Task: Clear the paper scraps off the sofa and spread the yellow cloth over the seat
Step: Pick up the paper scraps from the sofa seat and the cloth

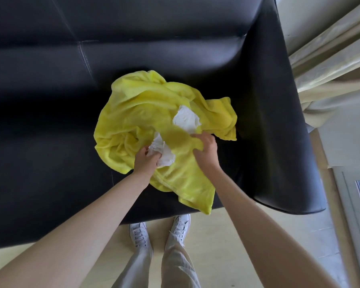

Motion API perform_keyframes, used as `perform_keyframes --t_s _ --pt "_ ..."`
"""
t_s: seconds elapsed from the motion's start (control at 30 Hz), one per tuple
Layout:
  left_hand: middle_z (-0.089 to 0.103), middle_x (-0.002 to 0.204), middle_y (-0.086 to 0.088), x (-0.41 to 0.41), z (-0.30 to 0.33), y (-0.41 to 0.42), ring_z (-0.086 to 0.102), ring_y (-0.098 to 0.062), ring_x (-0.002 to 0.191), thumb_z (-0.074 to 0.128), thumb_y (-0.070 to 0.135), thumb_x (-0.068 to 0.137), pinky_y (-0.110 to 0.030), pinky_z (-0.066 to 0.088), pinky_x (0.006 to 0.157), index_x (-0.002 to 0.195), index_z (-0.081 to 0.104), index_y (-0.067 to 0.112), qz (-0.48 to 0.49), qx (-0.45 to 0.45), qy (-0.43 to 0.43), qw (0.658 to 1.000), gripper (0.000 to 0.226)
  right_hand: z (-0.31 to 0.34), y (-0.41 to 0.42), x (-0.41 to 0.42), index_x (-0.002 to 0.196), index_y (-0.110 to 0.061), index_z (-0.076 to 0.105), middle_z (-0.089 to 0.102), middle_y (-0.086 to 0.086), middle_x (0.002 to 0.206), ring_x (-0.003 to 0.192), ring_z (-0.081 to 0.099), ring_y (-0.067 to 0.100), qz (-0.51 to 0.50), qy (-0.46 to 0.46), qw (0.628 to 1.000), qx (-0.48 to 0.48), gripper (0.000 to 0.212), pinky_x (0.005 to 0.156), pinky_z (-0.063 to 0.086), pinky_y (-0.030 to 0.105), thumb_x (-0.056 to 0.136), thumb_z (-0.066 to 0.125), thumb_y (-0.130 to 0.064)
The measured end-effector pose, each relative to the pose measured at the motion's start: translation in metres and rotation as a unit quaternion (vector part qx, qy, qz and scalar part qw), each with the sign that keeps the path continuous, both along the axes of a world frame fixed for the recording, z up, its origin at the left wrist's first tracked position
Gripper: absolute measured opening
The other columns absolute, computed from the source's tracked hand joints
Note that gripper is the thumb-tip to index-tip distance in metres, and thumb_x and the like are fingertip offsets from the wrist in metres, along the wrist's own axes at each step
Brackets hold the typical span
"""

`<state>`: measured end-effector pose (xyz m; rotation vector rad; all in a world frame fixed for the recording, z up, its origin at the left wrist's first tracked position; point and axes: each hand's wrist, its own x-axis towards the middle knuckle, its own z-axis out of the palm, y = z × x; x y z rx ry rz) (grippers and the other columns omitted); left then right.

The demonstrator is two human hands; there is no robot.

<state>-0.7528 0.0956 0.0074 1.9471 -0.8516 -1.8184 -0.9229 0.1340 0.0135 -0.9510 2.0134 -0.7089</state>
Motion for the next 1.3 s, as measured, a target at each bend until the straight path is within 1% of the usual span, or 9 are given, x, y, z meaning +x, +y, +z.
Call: perform_keyframes --t_s 0.1,0.3,0.4,0.6,0.77,0.87,0.97,1.1,1.3 --pt "0.055 0.088 0.0 0.006 -0.001 -0.004 0.051 -0.02 0.088 0.049 0.004 0.085 -0.038 0.047 0.088 0.099 0.058 0.009 0.005 0.0 0.004 1.0 0.018 0.011 -0.03 -0.013 0.127 -0.023 0.058 0.039 0.004 0.139 0.114 0.037 0.014 -0.121 -0.171 0.976 0.052 0.06 0.082 0.04 0.019 0.075 0.047 0.004" --pt "0.053 0.085 0.005 0.008 0.005 -0.004 0.052 -0.019 0.091 0.043 0.003 0.09 -0.038 0.046 0.094 0.099 0.055 0.011 0.012 -0.002 0.015 1.0 0.016 0.019 -0.048 -0.014 0.129 -0.016 0.059 0.048 0.006 0.138 0.122 0.042 0.02 -0.12 -0.183 0.972 0.08 0.057 0.089 0.033 0.023 0.079 0.042 0.006" --pt "0.054 0.088 0.002 0.008 0.004 -0.002 0.053 -0.021 0.093 0.043 0.004 0.089 -0.04 0.047 0.093 0.097 0.056 0.013 0.011 0.0 0.022 1.0 0.018 0.02 -0.045 -0.006 0.121 -0.012 0.063 0.059 0.005 0.128 0.098 0.054 0.016 -0.167 -0.094 0.981 0.021 0.049 0.069 0.042 0.018 0.081 0.04 0.004" --pt "0.06 0.103 -0.002 -0.007 0.014 0.01 0.058 -0.019 0.094 0.043 0.002 0.089 -0.038 0.051 0.09 0.109 0.055 0.012 0.012 0.014 0.068 0.998 0.025 0.027 0.004 0.029 0.112 -0.013 0.064 0.063 -0.003 0.117 0.108 0.057 0.018 -0.077 0.216 0.964 -0.132 0.046 0.095 0.043 0.032 0.074 0.043 0.003" --pt "0.061 0.101 -0.007 -0.032 0.027 0.022 0.059 -0.019 0.088 0.037 0.004 0.09 -0.026 0.052 0.068 0.103 0.058 0.009 0.026 0.052 0.103 0.993 0.025 0.023 0.058 0.054 0.095 -0.012 0.071 0.069 -0.003 0.102 0.094 0.062 0.021 0.061 0.288 0.937 -0.191 0.036 0.095 0.037 0.031 0.07 0.047 -0.001" --pt "0.058 0.084 -0.003 -0.044 0.03 0.033 0.058 -0.016 0.076 0.037 0.018 0.095 -0.028 0.051 0.068 0.084 0.057 0.013 0.063 0.09 0.155 0.982 0.023 0.023 0.079 0.054 0.088 -0.014 0.072 0.07 -0.005 0.095 0.093 0.06 0.016 0.04 0.283 0.938 -0.196 0.034 0.096 0.037 0.03 0.072 0.044 -0.005" --pt "0.064 0.092 -0.002 -0.058 0.025 0.048 0.063 -0.017 0.085 0.051 0.041 0.094 -0.03 0.054 0.072 0.104 0.061 0.016 0.014 0.084 0.172 0.981 0.028 0.021 0.097 0.043 0.082 -0.015 0.07 0.07 -0.005 0.088 0.093 0.058 0.014 0.008 0.257 0.951 -0.175 0.033 0.1 0.033 0.026 0.071 0.04 -0.007" --pt "0.066 0.105 -0.01 -0.076 0.021 0.069 0.065 -0.021 0.091 0.062 0.025 0.089 -0.026 0.057 0.071 0.109 0.06 0.01 -0.122 -0.009 0.115 0.986 0.024 0.025 0.116 0.022 0.08 -0.012 0.062 0.066 -0.005 0.084 0.087 0.057 0.017 -0.061 0.163 0.978 -0.113 0.027 0.095 0.034 0.022 0.073 0.036 -0.01" --pt "0.065 0.096 -0.005 -0.122 0.046 0.089 0.062 -0.022 0.09 0.063 0.03 0.075 -0.036 0.051 0.073 0.092 0.062 0.021 -0.154 -0.089 0.112 0.978 0.02 0.048 0.134 -0.032 0.116 -0.014 0.053 0.053 -0.002 0.111 0.106 0.047 0.014 -0.204 0.102 0.965 -0.127 0.026 0.085 0.04 0.021 0.091 0.053 -0.018"
